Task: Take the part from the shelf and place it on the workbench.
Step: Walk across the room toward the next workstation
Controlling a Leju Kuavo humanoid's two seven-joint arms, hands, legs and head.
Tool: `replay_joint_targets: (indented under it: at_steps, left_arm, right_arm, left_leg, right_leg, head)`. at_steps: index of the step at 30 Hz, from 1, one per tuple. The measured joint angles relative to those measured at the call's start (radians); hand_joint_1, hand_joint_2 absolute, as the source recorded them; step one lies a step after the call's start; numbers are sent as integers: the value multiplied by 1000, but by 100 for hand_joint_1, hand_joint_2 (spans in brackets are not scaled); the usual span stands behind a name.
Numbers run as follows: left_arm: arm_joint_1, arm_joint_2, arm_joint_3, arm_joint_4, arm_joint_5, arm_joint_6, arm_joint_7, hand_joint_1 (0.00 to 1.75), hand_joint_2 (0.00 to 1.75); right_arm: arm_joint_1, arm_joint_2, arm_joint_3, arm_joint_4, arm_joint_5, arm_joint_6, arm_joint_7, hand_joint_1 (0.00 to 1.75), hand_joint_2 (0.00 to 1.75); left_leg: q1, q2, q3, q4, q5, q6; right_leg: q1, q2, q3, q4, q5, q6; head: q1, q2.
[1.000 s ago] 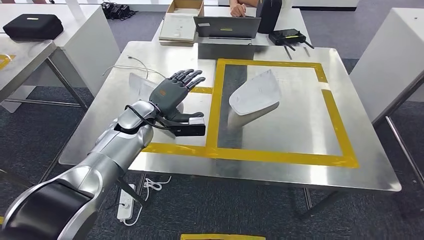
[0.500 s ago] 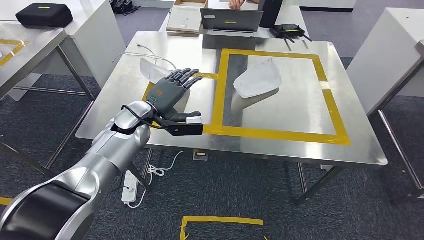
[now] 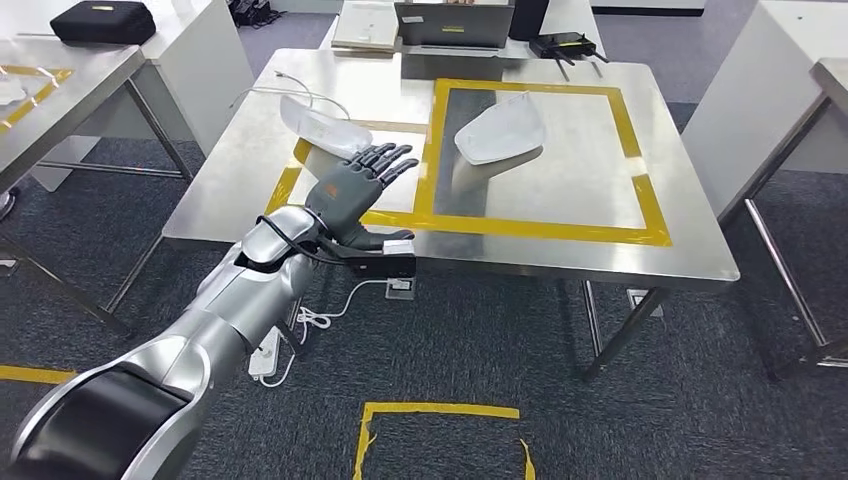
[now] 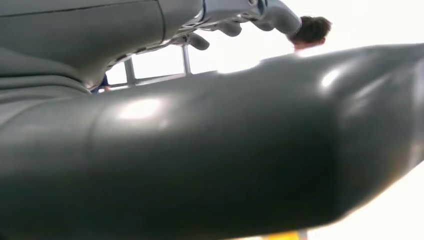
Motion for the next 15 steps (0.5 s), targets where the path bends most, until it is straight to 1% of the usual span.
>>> replay_joint_targets:
  at_steps: [1, 2, 3, 4, 5, 6, 7, 8, 9, 10, 11, 12, 13, 14, 15]
  left_arm:
    - [0, 2, 0, 0, 0, 5, -1, 0, 0]
    - [1, 4, 0, 0, 0, 11, -1, 0, 0]
    - [4, 6, 0, 0, 0, 19, -1, 0, 0]
    - [7, 7, 0, 0, 0, 26, -2, 0, 0]
    - [10, 8, 0, 0, -1, 31, -3, 0, 0]
    - [13, 8, 0, 0, 0, 34, -4, 0, 0]
    - [15, 8, 0, 0, 0, 35, -5, 0, 0]
    - [15, 7, 1, -2, 1, 36, -6, 0, 0]
    - [14, 6, 1, -4, 2, 36, -8, 0, 0]
    - [14, 5, 2, -6, 5, 36, -9, 0, 0]
    - [14, 5, 3, -7, 6, 36, -12, 0, 0]
    - [16, 6, 4, -7, 9, 36, -14, 0, 0]
    - [18, 6, 4, -4, 11, 37, -16, 0, 0]
    - [21, 6, 5, -3, 14, 39, -17, 0, 0]
    - [24, 6, 6, -1, 18, 43, -18, 0, 0]
  right_arm:
    - [0, 1, 0, 0, 0, 0, -3, 0, 0]
    - [0, 1, 0, 0, 1, 0, -6, 0, 0]
    - [0, 1, 0, 0, 1, 1, -8, 0, 0]
    - [0, 1, 0, 0, 1, 1, -9, 0, 0]
    - [0, 1, 0, 0, 1, 1, -9, 0, 0]
    - [0, 1, 0, 0, 1, 1, -9, 0, 0]
    - [0, 1, 0, 0, 1, 1, -9, 0, 0]
    - [0, 2, 0, 0, 1, 0, -10, 0, 0]
    - [0, 2, 0, 0, 1, 0, -10, 0, 0]
    - [0, 3, -1, 0, 1, 0, -10, 0, 0]
    - [0, 3, -1, 0, 1, -1, -10, 0, 0]
    - [1, 4, -1, 0, 1, -1, -10, 0, 0]
    - [2, 5, -1, 0, 1, -2, -9, 0, 0]
    - [4, 6, -1, 0, 1, -3, -9, 0, 0]
    - [6, 7, -1, 0, 2, -4, -8, 0, 0]
  left_leg:
    - [1, 0, -13, 49, -54, -3]
    - [2, 0, -25, 109, -105, -6]
    - [2, 0, -32, 171, -139, -9]
    - [2, 0, -31, 217, -147, -10]
    - [2, 0, -18, 238, -133, -9]
    - [2, 0, 9, 229, -107, -7]
    - [2, -1, 53, 189, -86, -3]
    - [0, -1, 110, 122, -90, 2]
    - [-2, -2, 161, 54, -105, 8]
    - [-5, -3, 197, -2, -124, 13]
    - [-9, -4, 214, -37, -137, 20]
    - [-11, -4, 211, -49, -132, 27]
    - [-12, -2, 204, -54, -120, 36]
    - [-11, 0, 197, -58, -107, 45]
    - [-9, 2, 187, -62, -91, 53]
  right_leg:
    - [0, -1, -12, 0, 13, -4]
    - [0, -2, -27, 0, 26, -7]
    - [0, -2, -42, 0, 38, -7]
    - [0, -3, -59, 1, 51, -6]
    - [0, -3, -76, 2, 65, -5]
    - [0, -4, -93, 2, 78, -3]
    - [1, -4, -108, 3, 91, 0]
    - [1, -4, -121, 4, 103, 5]
    - [2, -5, -129, 4, 114, 10]
    - [2, -5, -132, 2, 125, 17]
    - [2, -5, -133, -3, 137, 25]
    - [0, -5, -133, -11, 149, 32]
    - [-3, -4, -135, -16, 156, 39]
    - [-5, -3, -141, -11, 143, 44]
    - [-5, -2, -151, 13, 107, 48]
  head:
    - [-3, 0]
    - [-6, 0]
    - [-7, 0]
    - [-8, 0]
    - [-9, 0]
    - [-10, 0]
    - [-10, 0]
    - [-11, 0]
    - [-9, 0]
    - [-8, 0]
    - [-7, 0]
    - [-6, 0]
    - [-7, 0]
    - [-7, 0]
    - [-5, 0]
